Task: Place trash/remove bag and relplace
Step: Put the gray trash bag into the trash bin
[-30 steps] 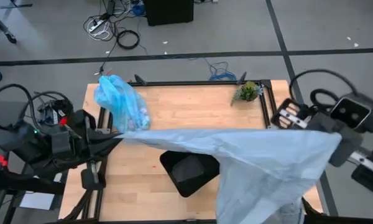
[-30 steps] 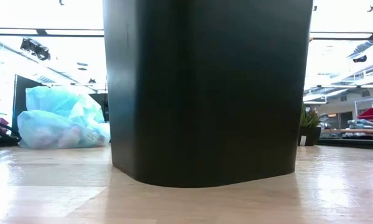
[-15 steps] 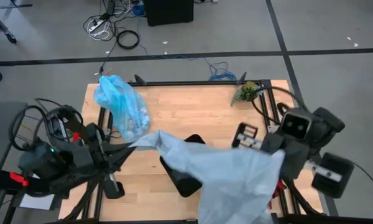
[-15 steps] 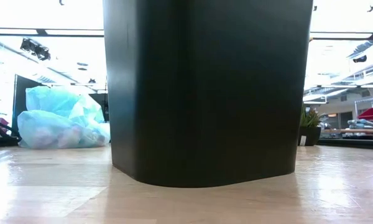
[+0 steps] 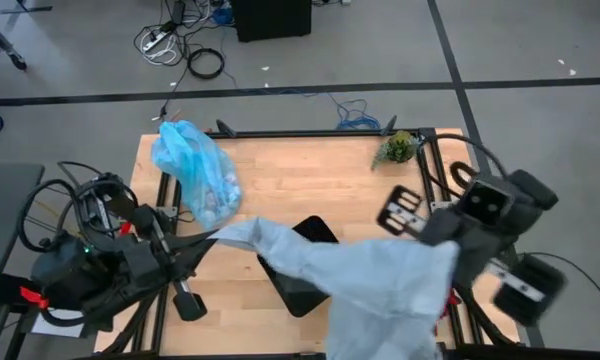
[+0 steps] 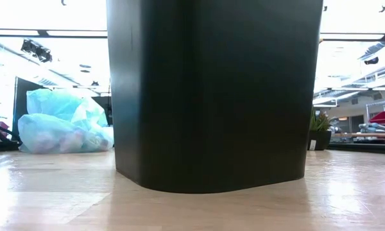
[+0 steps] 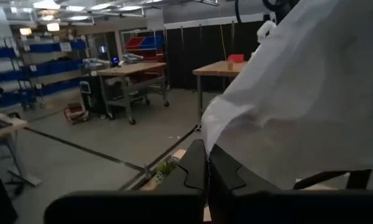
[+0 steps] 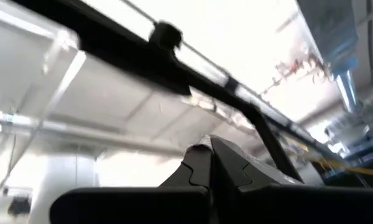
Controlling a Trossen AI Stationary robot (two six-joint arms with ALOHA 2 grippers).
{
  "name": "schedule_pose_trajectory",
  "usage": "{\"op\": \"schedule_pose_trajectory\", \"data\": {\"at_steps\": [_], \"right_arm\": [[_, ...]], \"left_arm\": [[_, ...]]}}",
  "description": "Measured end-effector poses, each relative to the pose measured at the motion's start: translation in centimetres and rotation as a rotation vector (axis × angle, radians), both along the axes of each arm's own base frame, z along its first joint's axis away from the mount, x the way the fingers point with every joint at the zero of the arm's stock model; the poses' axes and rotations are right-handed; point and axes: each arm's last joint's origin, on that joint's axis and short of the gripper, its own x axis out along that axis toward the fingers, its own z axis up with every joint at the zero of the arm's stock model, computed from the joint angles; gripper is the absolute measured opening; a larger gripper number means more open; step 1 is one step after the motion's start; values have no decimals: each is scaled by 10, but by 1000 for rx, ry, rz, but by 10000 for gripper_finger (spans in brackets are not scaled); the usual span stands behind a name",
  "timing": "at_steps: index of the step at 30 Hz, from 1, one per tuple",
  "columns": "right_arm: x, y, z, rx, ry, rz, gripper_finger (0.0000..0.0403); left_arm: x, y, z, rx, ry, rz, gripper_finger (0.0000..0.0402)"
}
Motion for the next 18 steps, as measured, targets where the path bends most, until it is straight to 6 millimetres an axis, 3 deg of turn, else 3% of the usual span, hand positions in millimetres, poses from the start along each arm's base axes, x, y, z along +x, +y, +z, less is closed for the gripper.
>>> {"op": "schedule_pose_trajectory", "data": {"at_steps": [7,12,18], "right_arm": [[24,-19,-5,10,52,90,0],[34,-35,-5,28,50,89,0],[42,-50,-5,42,51,115,0]], "left_arm": [[-11,1,5,-57,-35,-32,3],[-9,-6,-3,-17,-45,-81,2],[7,-6,-9,30,-188,-472,1]]}}
